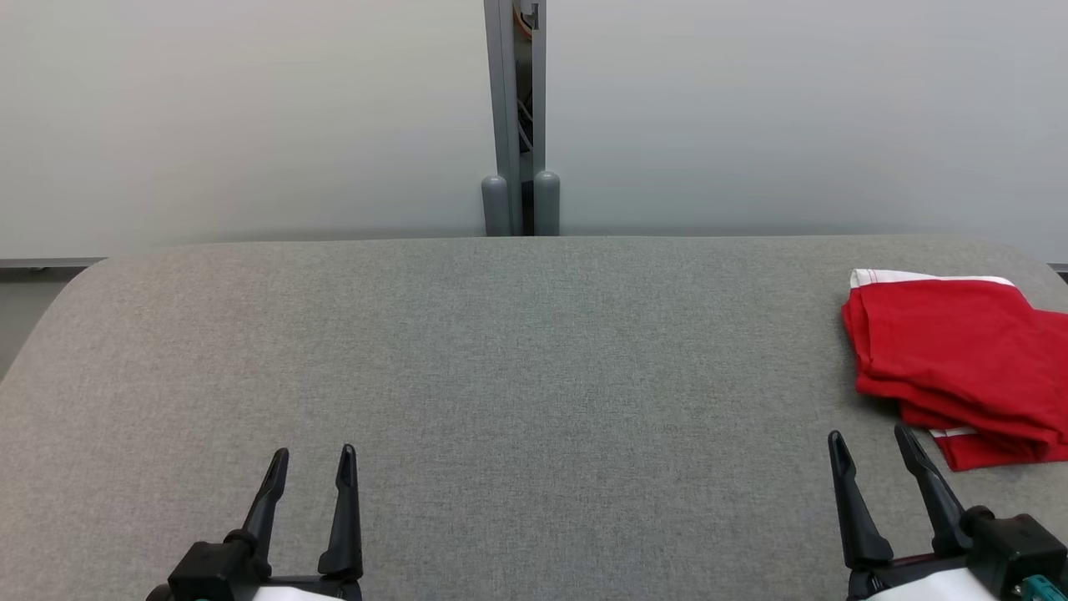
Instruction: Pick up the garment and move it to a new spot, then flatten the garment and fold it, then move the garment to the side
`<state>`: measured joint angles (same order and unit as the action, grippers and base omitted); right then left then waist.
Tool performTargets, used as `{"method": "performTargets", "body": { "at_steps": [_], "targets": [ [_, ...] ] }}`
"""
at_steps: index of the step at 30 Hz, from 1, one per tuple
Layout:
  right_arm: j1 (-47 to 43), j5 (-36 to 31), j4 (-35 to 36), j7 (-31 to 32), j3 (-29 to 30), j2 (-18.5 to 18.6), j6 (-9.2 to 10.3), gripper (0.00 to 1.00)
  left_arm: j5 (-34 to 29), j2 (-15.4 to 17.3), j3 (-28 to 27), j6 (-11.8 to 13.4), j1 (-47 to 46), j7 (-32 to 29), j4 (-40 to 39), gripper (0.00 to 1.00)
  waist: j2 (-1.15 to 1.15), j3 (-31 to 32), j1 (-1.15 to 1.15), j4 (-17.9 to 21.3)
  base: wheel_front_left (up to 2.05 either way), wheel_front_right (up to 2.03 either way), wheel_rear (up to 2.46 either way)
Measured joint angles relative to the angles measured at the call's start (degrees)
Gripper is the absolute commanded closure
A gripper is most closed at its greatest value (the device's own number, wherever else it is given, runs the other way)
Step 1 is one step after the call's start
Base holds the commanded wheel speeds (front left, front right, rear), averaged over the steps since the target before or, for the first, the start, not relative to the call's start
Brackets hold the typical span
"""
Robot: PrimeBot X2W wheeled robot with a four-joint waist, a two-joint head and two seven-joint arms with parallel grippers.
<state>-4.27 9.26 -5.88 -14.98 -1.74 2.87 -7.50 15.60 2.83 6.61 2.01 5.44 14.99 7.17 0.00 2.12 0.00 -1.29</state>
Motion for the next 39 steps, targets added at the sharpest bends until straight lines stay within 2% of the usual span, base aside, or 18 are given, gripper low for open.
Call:
{"method": "performTargets", "body": {
  "at_steps": [28, 29, 36, 39],
  "targets": [
    [-3.05, 2.22, -0.82, 0.0, -0.69, -0.01, 0.0, 0.0, 0.21, 0.0, 0.15, 0.34, 1.64, 0.0, 1.05, 0.0, 0.0, 3.44, 0.0, 1.93, 0.0, 0.0, 0.0],
    [-3.05, 2.22, -0.85, 0.0, -0.73, -0.01, 0.0, 1.0, -0.01, 0.0, 0.09, 0.59, 1.76, 0.0, 1.12, 1.0, 0.0, 3.49, 0.0, 2.02, 0.0, 0.0, 0.0],
    [-4.7, 2.42, -4.01, 0.26, -0.93, -0.76, -0.01, 1.0, 0.35, -0.47, 0.16, 0.82, 3.98, -0.38, 4.43, 1.0, 0.0, 3.49, 0.0, 2.07, 0.0, 0.0, 0.0],
    [-4.58, 5.41, -4.48, 0.94, -0.85, -0.78, -0.01, 1.0, 3.07, -0.49, -0.2, 0.54, 4.06, -1.1, 4.77, 1.0, 0.0, 3.34, 0.0, 2.05, 0.0, 0.0, 0.0]
  ]
}}
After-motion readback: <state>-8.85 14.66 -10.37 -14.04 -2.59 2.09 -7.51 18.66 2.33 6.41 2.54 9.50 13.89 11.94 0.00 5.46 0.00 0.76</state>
